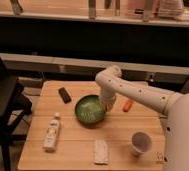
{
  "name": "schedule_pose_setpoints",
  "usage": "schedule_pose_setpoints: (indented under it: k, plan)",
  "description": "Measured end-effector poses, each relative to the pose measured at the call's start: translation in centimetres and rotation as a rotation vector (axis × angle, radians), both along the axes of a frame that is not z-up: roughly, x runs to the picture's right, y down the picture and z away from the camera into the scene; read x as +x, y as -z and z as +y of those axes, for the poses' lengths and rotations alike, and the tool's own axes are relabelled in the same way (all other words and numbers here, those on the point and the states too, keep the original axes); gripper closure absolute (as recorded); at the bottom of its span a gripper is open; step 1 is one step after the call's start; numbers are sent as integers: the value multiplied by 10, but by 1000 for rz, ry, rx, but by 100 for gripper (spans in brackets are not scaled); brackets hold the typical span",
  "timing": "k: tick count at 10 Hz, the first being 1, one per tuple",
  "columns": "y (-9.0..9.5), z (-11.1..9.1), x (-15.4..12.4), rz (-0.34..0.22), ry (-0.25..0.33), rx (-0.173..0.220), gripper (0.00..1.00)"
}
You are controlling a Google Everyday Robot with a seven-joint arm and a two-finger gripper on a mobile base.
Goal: Drag the ceramic bowl in a circle
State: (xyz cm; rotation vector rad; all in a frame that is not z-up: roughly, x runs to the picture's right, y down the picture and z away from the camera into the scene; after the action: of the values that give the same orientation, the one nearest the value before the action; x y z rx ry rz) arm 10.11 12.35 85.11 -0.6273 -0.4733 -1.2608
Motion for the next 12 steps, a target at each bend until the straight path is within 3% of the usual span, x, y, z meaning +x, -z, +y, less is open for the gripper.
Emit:
schedule_pose_setpoints:
  k: [4,12]
  plan:
    - [0,-1,-9,-1,-8,-12,96]
    - [-7,-3,3,11,-42,-38,96]
